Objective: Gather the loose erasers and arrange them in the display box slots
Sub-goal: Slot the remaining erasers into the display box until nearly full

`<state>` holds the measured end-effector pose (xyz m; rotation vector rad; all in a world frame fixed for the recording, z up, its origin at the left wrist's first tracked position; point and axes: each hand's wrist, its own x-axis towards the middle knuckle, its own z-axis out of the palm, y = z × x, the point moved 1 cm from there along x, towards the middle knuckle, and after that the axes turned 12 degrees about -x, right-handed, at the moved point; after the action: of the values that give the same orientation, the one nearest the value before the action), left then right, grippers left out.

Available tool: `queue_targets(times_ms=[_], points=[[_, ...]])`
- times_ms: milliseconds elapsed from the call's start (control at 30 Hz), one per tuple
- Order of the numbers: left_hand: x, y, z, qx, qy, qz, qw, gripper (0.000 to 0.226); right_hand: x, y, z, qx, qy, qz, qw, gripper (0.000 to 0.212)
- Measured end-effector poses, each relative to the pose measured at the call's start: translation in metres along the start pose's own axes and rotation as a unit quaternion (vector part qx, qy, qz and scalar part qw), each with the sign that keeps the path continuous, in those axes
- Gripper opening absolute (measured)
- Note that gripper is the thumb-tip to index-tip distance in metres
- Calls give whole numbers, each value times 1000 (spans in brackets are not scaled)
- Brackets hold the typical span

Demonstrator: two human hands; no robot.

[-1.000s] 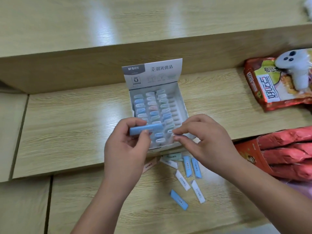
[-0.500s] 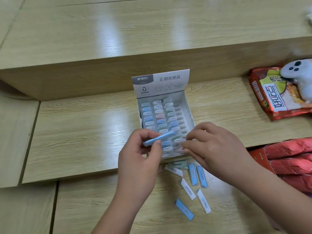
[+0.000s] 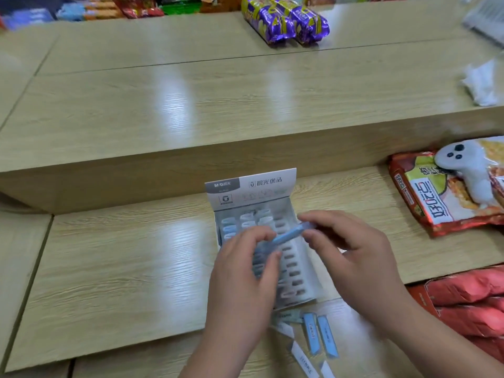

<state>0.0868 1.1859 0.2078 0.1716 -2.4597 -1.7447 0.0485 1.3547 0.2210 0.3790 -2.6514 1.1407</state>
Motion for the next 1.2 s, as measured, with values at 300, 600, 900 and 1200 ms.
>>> queue_targets(times_ms=[300, 600, 900, 1200], points=[[12, -32, 13, 284, -78, 75, 953, 47, 41, 44, 27, -183, 11, -96, 978, 20], [14, -34, 13, 283, -83, 74, 952, 43, 51, 53, 40, -232, -11, -132, 964, 21], [14, -38, 14, 272, -72, 90, 955, 41, 60, 55, 32, -255, -63, -178, 948, 19], [7, -31, 2, 220, -49, 132, 965, 38, 43, 51, 20, -285, -120, -169, 936, 52]])
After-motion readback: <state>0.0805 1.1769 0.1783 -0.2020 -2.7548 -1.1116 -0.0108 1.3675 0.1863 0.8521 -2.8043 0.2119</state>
